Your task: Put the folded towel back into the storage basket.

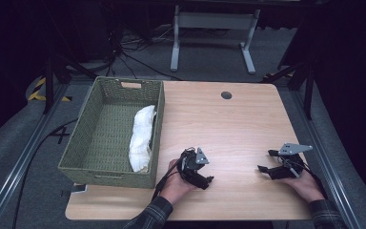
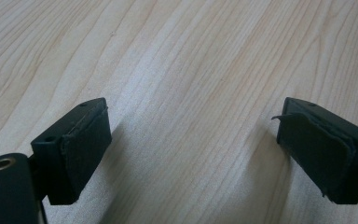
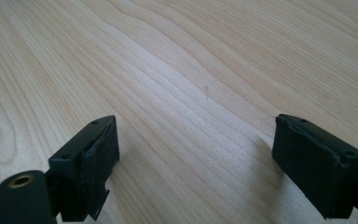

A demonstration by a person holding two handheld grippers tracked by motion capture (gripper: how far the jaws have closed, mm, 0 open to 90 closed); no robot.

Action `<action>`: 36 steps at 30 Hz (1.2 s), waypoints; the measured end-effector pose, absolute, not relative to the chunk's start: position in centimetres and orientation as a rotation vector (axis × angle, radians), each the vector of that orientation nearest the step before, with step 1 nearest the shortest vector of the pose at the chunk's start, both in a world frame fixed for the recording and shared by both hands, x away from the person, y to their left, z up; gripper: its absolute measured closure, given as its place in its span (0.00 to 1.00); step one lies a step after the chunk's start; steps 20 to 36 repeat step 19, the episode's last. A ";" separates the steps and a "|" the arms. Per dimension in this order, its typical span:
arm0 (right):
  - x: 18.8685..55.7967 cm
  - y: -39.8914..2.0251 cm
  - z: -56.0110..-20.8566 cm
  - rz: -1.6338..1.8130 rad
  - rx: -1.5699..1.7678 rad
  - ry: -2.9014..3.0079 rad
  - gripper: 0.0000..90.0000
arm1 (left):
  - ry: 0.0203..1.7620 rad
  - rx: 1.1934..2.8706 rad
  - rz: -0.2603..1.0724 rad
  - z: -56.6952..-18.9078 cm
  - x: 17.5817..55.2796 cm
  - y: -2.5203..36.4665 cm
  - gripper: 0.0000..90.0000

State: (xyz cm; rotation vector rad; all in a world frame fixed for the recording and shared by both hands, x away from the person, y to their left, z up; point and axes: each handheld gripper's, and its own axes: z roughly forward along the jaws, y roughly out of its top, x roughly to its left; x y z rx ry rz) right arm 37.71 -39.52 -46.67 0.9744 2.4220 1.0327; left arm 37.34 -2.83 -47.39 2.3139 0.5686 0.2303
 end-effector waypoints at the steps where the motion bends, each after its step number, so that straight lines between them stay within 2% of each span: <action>1: 37.7 -39.5 -46.7 1.031 0.978 2.419 0.17 | 0.569 2.314 0.230 -47.4 37.3 -2.8 0.10; 5: 37.6 -39.5 -46.7 1.029 0.984 2.416 0.17 | 0.572 2.320 0.222 -47.4 37.4 -2.8 0.07; 36: 37.7 -39.5 -46.7 1.029 0.991 2.419 0.14 | 0.575 2.323 0.218 -47.4 37.4 -2.8 0.07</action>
